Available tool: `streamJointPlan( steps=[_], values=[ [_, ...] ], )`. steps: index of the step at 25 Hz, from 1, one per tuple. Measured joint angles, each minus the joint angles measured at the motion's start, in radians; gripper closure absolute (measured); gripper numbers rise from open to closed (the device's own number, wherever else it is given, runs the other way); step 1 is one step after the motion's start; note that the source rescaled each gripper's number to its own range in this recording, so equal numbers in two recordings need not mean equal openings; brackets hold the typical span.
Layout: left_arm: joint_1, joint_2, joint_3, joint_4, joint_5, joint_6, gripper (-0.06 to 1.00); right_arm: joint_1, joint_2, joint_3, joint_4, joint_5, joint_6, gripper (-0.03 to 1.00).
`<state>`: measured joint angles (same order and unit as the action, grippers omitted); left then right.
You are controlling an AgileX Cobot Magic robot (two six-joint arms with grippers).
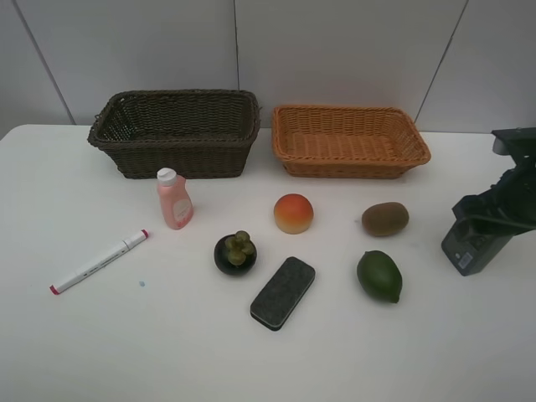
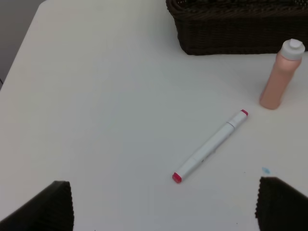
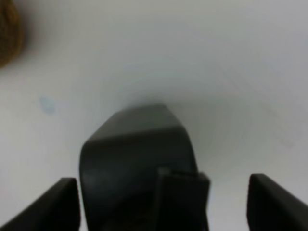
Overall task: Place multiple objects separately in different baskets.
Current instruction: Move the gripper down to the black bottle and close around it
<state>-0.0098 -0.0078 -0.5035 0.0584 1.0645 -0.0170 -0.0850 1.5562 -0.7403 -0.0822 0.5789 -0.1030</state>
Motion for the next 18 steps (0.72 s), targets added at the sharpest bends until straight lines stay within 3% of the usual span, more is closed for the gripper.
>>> streamJointPlan(
  steps=[1, 4, 18],
  values=[
    [0.000, 0.000, 0.000, 0.000, 0.000, 0.000, -0.06, 0.000, 0.000, 0.000, 0.000, 0.000, 0.000, 0.38],
    [0.000, 0.000, 0.000, 0.000, 0.000, 0.000, -0.06, 0.000, 0.000, 0.000, 0.000, 0.003, 0.000, 0.97],
    [0.000, 0.000, 0.000, 0.000, 0.000, 0.000, -0.06, 0.000, -0.001, -0.001, 0.001, 0.010, 0.000, 0.95]
  ],
)
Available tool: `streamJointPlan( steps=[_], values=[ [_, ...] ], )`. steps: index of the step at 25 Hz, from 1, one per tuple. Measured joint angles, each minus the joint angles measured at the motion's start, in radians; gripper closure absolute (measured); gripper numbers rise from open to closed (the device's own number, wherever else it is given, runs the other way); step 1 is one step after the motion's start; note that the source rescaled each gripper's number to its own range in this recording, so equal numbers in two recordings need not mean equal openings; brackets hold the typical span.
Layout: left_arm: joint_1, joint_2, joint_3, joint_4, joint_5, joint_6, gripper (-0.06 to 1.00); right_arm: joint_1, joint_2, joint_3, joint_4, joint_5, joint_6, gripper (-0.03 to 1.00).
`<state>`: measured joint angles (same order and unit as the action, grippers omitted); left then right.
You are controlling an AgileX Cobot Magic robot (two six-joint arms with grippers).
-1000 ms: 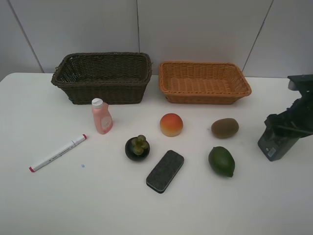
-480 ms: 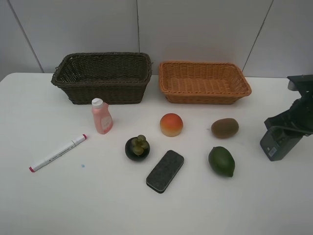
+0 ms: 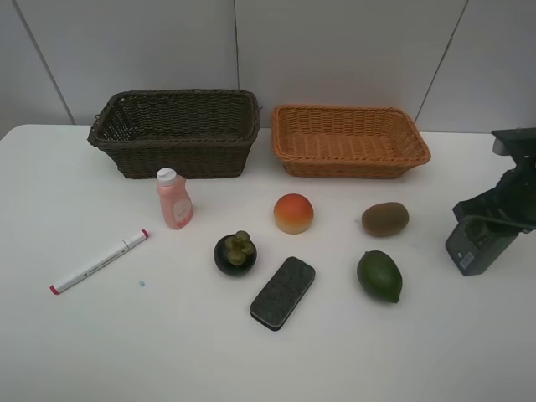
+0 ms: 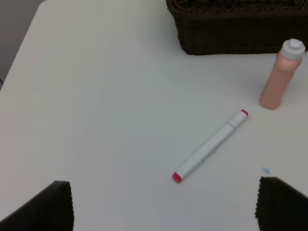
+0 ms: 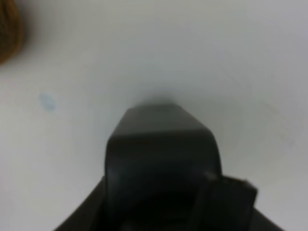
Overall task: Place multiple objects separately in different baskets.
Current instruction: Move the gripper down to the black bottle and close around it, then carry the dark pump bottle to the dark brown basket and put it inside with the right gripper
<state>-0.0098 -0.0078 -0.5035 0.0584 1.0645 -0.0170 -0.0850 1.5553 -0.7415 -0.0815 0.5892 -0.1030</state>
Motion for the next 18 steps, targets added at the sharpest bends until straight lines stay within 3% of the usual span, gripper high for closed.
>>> streamJointPlan(
  steps=[9, 15, 18],
  values=[
    [0.000, 0.000, 0.000, 0.000, 0.000, 0.000, -0.06, 0.015, -0.100, -0.135, 0.069, 0.191, 0.000, 0.95],
    [0.000, 0.000, 0.000, 0.000, 0.000, 0.000, -0.06, 0.123, -0.128, -0.345, 0.091, 0.404, 0.001, 0.95],
    [0.000, 0.000, 0.000, 0.000, 0.000, 0.000, -0.06, 0.203, -0.128, -0.451, 0.093, 0.432, 0.001, 0.95]
  ],
)
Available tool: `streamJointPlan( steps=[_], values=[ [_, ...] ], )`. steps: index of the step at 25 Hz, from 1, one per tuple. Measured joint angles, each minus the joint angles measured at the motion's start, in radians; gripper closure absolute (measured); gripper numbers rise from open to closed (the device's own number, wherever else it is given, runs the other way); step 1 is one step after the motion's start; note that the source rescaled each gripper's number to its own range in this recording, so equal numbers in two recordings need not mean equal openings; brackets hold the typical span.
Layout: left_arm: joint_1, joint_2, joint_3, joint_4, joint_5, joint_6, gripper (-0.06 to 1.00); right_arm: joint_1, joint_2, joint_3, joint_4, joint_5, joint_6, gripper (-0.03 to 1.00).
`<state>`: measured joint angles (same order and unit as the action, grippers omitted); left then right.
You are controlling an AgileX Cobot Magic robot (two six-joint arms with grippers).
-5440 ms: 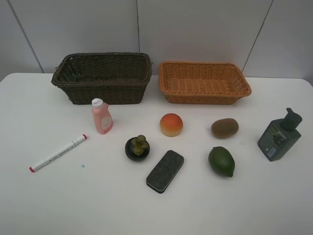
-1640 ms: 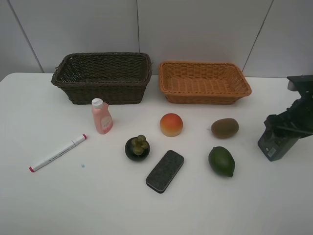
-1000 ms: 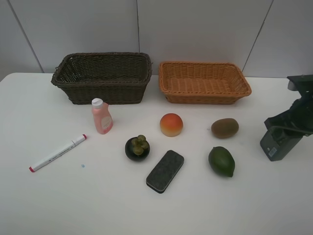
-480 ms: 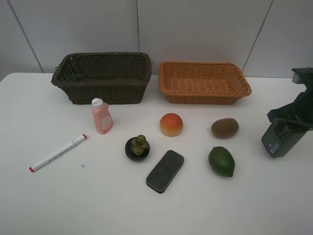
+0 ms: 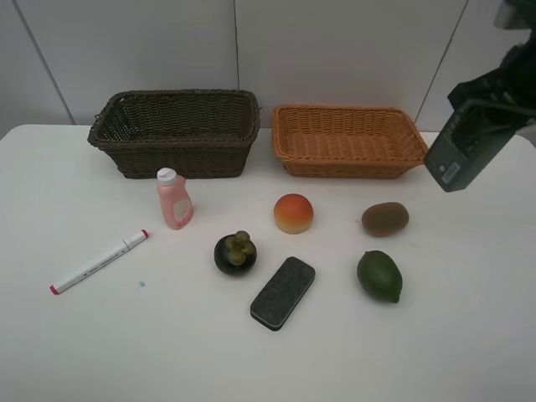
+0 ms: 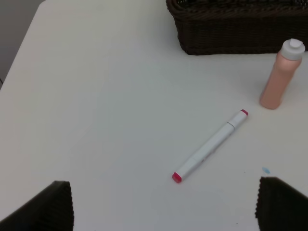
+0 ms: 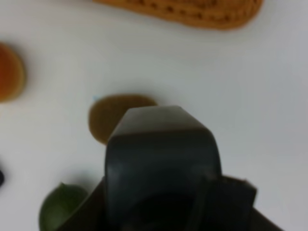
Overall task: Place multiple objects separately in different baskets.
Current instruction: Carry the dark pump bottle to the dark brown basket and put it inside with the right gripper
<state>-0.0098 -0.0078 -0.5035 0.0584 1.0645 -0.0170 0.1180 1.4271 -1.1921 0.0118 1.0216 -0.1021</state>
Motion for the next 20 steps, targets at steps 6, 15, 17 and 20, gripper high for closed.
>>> streamJointPlan(
  steps=[6, 15, 17, 20],
  values=[
    [0.000, 0.000, 0.000, 0.000, 0.000, 0.000, -0.06, 0.108, 0.051, -0.178, 0.008, -0.004, 0.003, 0.95],
    [0.000, 0.000, 0.000, 0.000, 0.000, 0.000, -0.06, 0.250, 0.323, -0.447, 0.008, -0.035, 0.004, 0.95],
    [0.000, 0.000, 0.000, 0.000, 0.000, 0.000, -0.06, 0.283, 0.397, -0.524, 0.008, -0.043, 0.004, 0.95],
    [0.000, 0.000, 0.000, 0.000, 0.000, 0.000, -0.06, 0.330, 0.502, -0.641, 0.008, -0.045, 0.004, 0.95]
  ],
)
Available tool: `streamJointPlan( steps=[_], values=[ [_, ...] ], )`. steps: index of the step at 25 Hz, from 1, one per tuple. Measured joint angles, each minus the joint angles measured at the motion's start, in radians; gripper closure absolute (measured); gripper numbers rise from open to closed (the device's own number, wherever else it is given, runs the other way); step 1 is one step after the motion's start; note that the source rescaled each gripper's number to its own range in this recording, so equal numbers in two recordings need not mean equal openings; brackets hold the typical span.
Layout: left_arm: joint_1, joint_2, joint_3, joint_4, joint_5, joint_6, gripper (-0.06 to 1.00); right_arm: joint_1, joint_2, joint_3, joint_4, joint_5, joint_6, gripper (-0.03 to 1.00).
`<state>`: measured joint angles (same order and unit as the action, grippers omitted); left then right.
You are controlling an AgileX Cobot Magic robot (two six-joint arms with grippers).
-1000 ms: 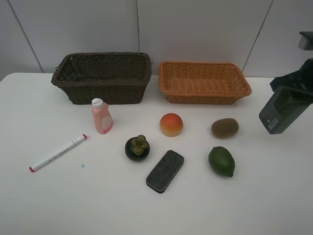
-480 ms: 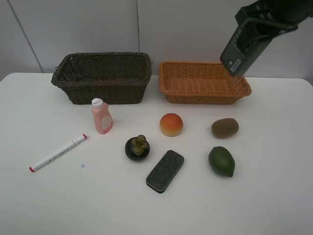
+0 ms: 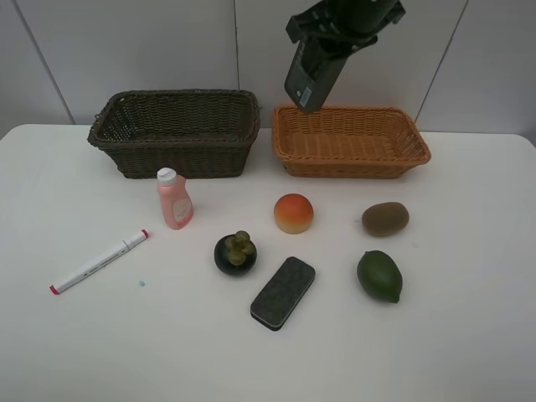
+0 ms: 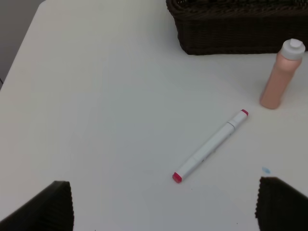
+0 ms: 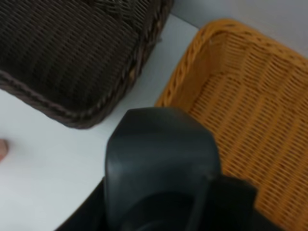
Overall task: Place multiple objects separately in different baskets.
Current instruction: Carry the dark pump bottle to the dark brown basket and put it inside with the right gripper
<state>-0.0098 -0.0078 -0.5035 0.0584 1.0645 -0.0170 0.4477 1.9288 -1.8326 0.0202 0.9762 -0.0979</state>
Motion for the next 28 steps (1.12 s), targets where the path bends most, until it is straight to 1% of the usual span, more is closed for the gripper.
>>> streamJointPlan(
  steps=[3, 5, 8, 12, 16, 19, 22, 25, 28],
  values=[
    [0.000, 0.000, 0.000, 0.000, 0.000, 0.000, -0.06, 0.040, 0.096, -0.114, 0.001, -0.016, 0.000, 0.95],
    [0.000, 0.000, 0.000, 0.000, 0.000, 0.000, -0.06, 0.064, 0.149, -0.175, 0.001, -0.050, 0.000, 0.95],
    [0.000, 0.000, 0.000, 0.000, 0.000, 0.000, -0.06, 0.096, 0.221, -0.234, 0.017, -0.144, 0.000, 0.95],
    [0.000, 0.000, 0.000, 0.000, 0.000, 0.000, -0.06, 0.119, 0.298, -0.246, 0.085, -0.308, 0.000, 0.95],
    [0.000, 0.000, 0.000, 0.000, 0.000, 0.000, -0.06, 0.132, 0.371, -0.246, 0.121, -0.404, -0.002, 0.95],
    [0.000, 0.000, 0.000, 0.000, 0.000, 0.000, -0.06, 0.143, 0.424, -0.246, 0.124, -0.452, -0.002, 0.95],
    [0.000, 0.000, 0.000, 0.000, 0.000, 0.000, -0.06, 0.151, 0.472, -0.246, 0.149, -0.496, -0.002, 0.95],
    [0.000, 0.000, 0.000, 0.000, 0.000, 0.000, -0.06, 0.153, 0.505, -0.246, 0.182, -0.513, -0.002, 0.95],
    [0.000, 0.000, 0.000, 0.000, 0.000, 0.000, -0.06, 0.153, 0.516, -0.246, 0.187, -0.511, -0.002, 0.95]
  ],
)
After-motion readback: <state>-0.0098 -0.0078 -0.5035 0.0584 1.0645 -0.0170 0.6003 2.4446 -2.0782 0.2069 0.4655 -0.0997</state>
